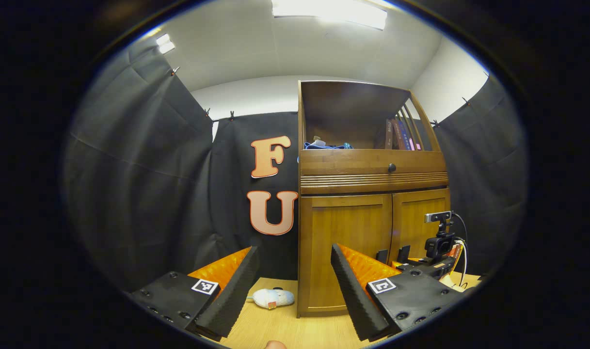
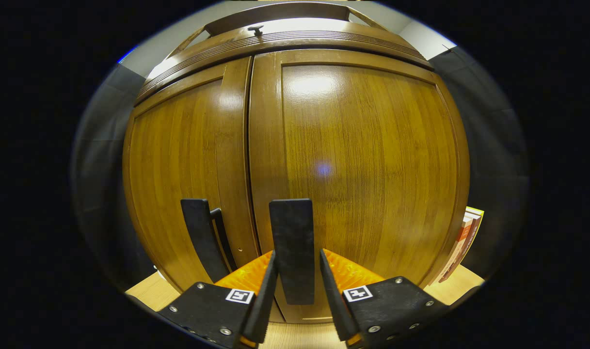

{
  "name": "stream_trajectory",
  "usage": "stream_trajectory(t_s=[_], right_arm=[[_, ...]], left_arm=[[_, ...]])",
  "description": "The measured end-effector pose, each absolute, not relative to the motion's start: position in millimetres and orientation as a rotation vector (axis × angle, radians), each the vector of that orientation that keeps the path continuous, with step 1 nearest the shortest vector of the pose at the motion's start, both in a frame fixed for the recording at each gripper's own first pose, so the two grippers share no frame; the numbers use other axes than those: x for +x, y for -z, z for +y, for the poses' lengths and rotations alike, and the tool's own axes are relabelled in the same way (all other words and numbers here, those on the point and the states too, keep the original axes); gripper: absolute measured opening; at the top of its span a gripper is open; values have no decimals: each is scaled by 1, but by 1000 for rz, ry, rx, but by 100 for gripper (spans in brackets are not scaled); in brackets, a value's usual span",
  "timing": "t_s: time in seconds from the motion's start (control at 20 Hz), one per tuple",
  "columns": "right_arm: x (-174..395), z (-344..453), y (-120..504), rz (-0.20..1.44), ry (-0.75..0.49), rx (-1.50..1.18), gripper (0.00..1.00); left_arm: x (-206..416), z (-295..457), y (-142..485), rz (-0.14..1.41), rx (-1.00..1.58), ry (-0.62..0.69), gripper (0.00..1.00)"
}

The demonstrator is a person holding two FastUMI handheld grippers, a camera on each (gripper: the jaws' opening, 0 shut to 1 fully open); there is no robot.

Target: Open the right door of the double-door shoe cabinet with the right hand, and open the left door with the left hand.

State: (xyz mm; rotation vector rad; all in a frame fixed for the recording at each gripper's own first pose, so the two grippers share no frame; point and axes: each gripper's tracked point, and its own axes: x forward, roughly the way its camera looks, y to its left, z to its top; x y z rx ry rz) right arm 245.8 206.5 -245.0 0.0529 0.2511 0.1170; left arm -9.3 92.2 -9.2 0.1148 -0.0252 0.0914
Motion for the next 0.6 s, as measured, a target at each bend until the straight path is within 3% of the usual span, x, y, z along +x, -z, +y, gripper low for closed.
stream_trajectory(t_s=[0.05, 0.1, 0.2, 0.3, 0.35, 0.4, 0.6], right_arm=[[246, 206, 245, 251, -114, 49, 39], [242, 205, 243, 250, -116, 42, 44], [236, 204, 243, 254, -125, 36, 34], [223, 201, 241, 257, -147, 41, 31], [215, 199, 239, 259, -164, 41, 35], [206, 197, 238, 264, -184, 38, 25], [160, 181, 232, 294, -233, 47, 29]], left_arm=[[-9, 92, 8, -28, 112, -94, 94], [-9, 91, 7, -30, 109, -95, 94], [-12, 93, 6, -38, 116, -106, 94], [-10, 87, 9, -34, 115, -101, 94], [-8, 85, 11, -28, 106, -94, 96], [-8, 83, 14, -21, 100, -90, 94], [-9, 76, 15, -13, 91, -84, 94]])
